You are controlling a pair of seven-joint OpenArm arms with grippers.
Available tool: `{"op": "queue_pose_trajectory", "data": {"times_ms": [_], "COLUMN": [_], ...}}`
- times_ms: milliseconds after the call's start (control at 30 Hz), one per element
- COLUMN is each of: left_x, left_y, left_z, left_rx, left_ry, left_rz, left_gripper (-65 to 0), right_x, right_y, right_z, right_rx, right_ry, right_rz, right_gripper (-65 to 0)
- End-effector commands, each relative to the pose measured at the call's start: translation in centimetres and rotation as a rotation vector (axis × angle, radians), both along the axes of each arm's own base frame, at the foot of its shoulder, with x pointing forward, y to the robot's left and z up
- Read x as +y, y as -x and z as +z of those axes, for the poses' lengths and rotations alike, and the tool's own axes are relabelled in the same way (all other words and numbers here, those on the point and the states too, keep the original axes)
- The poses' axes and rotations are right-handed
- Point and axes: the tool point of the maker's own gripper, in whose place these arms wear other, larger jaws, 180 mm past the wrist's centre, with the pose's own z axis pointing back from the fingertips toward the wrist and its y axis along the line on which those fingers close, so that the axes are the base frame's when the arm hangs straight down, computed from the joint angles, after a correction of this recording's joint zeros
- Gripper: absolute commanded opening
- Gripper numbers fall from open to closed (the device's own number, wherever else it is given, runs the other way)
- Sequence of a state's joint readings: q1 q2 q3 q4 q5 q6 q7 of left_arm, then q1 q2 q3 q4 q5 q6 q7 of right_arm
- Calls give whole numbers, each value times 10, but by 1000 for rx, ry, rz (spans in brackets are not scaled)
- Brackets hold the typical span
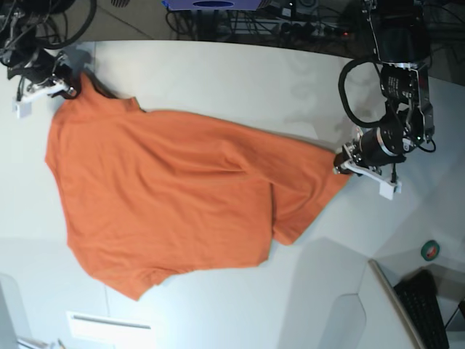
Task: Layout the t-shirt on the table in an organized manner, then fold the t-shirt properly
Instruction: 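Lift the shirt with both grippers and lay it flat, shaking it out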
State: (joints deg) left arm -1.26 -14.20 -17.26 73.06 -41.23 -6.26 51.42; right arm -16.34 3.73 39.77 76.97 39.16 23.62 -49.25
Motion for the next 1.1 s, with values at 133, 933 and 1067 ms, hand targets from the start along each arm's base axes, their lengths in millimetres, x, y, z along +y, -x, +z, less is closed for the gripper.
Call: {"op": "queue_pose_trajectory", "data": {"times_ms": [133, 933, 1067], "left_x": [1, -126, -131], "left_y": [-49, -285, -301], "left_z": [76, 255, 318], "left_rx": [-145, -441, -544], "left_ry": [-25, 7, 30], "left_rz": [25, -148, -147], "left_gripper": [-650, -650, -650], "right_x": [-37, -102, -123], "right_y": [-78, -367, -372], "right_z": [87, 333, 400], "right_rx": [-208, -702, -803], "right_ry": [156, 360, 408], "right_rz": [39, 95, 57], "right_gripper": [-650, -650, -650]}}
